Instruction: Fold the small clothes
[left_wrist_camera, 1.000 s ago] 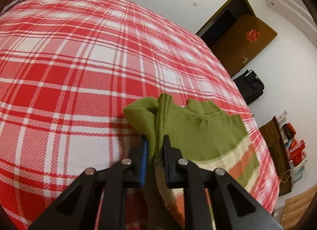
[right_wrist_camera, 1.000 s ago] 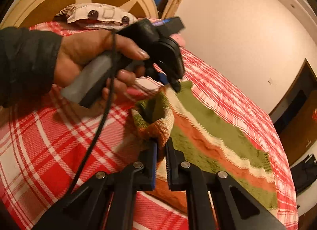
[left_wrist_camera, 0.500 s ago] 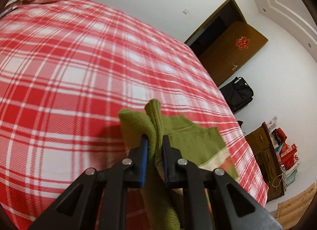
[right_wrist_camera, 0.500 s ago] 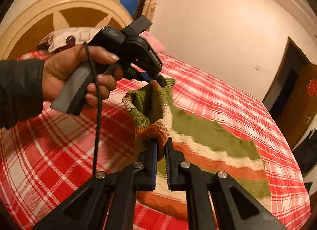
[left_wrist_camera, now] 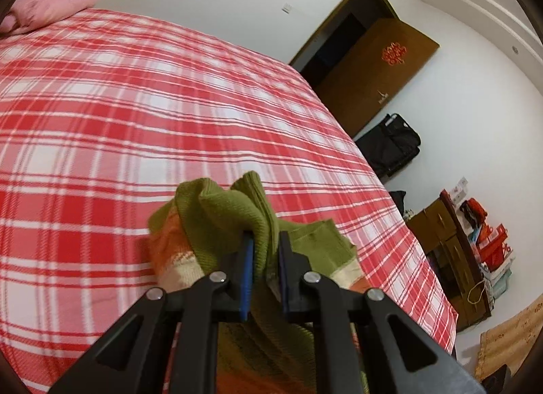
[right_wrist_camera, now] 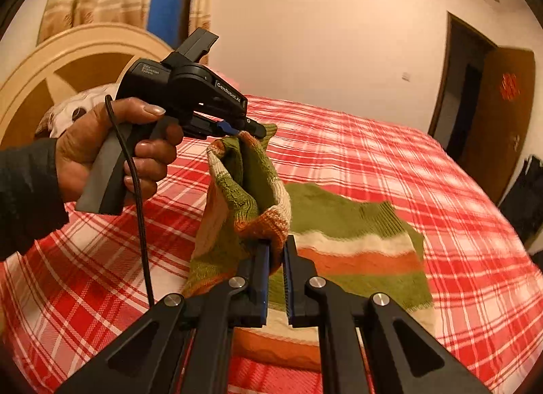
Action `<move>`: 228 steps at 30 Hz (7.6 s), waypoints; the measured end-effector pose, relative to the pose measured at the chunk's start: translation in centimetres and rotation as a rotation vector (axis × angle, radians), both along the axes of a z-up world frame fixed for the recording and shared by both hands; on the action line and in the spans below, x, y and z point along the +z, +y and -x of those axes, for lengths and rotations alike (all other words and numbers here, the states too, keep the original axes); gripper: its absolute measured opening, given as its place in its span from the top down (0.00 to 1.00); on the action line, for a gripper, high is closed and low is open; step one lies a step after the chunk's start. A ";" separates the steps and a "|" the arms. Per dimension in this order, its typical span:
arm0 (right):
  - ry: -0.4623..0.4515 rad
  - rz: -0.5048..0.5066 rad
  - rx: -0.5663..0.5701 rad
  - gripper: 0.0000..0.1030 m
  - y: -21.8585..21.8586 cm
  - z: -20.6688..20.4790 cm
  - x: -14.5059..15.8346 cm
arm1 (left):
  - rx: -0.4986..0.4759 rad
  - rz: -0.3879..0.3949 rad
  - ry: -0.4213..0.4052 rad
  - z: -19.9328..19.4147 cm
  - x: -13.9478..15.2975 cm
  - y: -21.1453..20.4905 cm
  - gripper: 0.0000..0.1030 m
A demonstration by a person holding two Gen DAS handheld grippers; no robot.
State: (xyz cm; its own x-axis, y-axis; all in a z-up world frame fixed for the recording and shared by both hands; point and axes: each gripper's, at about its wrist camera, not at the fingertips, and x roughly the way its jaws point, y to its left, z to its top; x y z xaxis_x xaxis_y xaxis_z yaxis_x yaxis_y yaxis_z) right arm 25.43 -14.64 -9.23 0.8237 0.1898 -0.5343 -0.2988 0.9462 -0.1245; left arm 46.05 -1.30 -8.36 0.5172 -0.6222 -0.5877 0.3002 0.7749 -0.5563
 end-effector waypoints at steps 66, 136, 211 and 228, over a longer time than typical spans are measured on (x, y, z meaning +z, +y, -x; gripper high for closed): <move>0.400 -0.419 -0.259 0.76 -17.8 -12.8 -2.7 | -0.103 -0.451 -0.219 11.5 -5.6 -11.0 0.11; 0.239 -0.101 -0.206 0.68 -15.8 -10.1 -0.5 | -0.038 -0.426 -0.169 10.7 -5.8 -9.7 0.00; 0.418 -0.517 -0.234 0.84 -23.7 -22.5 -7.4 | -0.219 -0.401 -0.099 12.2 -7.2 -12.3 0.55; 0.362 -0.558 -0.200 0.87 -22.9 -20.8 -3.9 | -0.196 -0.351 -0.128 12.8 -5.1 -11.0 0.68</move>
